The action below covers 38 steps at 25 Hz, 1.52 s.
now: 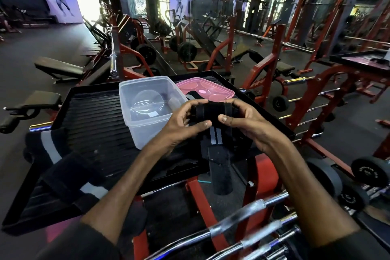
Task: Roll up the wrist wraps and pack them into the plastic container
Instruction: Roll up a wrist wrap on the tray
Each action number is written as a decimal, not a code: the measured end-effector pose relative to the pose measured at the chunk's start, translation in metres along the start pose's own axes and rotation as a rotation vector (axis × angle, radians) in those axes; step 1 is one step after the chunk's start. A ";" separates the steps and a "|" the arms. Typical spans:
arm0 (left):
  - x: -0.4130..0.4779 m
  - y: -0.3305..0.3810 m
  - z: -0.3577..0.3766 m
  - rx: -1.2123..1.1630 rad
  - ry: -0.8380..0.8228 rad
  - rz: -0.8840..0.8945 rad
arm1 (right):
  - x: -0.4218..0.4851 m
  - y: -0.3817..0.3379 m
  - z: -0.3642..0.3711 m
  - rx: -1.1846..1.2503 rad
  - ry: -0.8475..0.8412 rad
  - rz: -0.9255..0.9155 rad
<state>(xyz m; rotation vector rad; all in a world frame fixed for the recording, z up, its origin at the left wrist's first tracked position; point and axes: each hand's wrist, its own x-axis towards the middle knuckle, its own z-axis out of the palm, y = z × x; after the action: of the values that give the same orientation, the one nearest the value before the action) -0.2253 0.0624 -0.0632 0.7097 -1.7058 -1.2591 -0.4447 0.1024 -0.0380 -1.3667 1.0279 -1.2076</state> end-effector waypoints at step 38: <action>-0.010 0.003 0.005 -0.007 0.087 0.089 | -0.011 -0.003 0.005 0.071 -0.082 0.106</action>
<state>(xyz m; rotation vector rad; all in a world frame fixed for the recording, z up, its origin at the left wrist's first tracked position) -0.2257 0.0737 -0.0644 0.6677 -1.6437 -1.1557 -0.4418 0.1143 -0.0362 -1.2802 0.9782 -1.0906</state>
